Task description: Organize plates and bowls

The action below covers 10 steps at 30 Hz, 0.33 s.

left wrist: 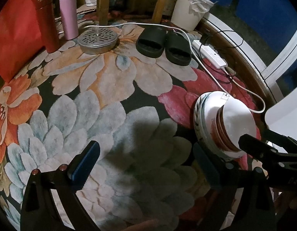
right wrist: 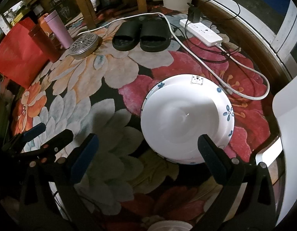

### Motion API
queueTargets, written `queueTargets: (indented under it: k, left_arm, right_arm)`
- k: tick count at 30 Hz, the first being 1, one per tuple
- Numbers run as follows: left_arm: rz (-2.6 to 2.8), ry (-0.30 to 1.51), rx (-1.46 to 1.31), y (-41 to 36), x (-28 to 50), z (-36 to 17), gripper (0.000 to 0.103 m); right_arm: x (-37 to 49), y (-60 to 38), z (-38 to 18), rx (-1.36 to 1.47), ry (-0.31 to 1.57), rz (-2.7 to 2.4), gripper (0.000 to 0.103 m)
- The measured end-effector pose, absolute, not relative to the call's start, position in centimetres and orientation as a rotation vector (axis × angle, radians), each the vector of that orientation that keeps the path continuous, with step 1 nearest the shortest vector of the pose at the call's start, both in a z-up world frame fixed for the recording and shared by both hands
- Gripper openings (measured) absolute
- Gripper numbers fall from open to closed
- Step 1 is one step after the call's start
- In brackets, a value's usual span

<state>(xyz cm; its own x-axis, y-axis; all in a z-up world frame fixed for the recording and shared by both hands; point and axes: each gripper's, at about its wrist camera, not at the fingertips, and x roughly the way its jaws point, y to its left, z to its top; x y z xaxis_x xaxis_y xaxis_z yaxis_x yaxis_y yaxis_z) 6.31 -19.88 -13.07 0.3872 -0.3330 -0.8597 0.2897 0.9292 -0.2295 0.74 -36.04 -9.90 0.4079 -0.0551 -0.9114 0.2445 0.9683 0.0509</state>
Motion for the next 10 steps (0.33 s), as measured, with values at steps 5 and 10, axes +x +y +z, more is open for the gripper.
queueTargets:
  k: [5,10]
  left_arm:
    - [-0.386,1.107,-0.050,-19.4,6.3,-13.3,0.098]
    - [-0.375,1.106,-0.056,-18.6,6.2,-13.6,0.098]
  right_arm:
    - [0.8,-35.6,-10.1,0.181,1.144,-0.182,0.103]
    - [0.8,-35.0,-10.4,0.171,1.150,-0.172,0.103]
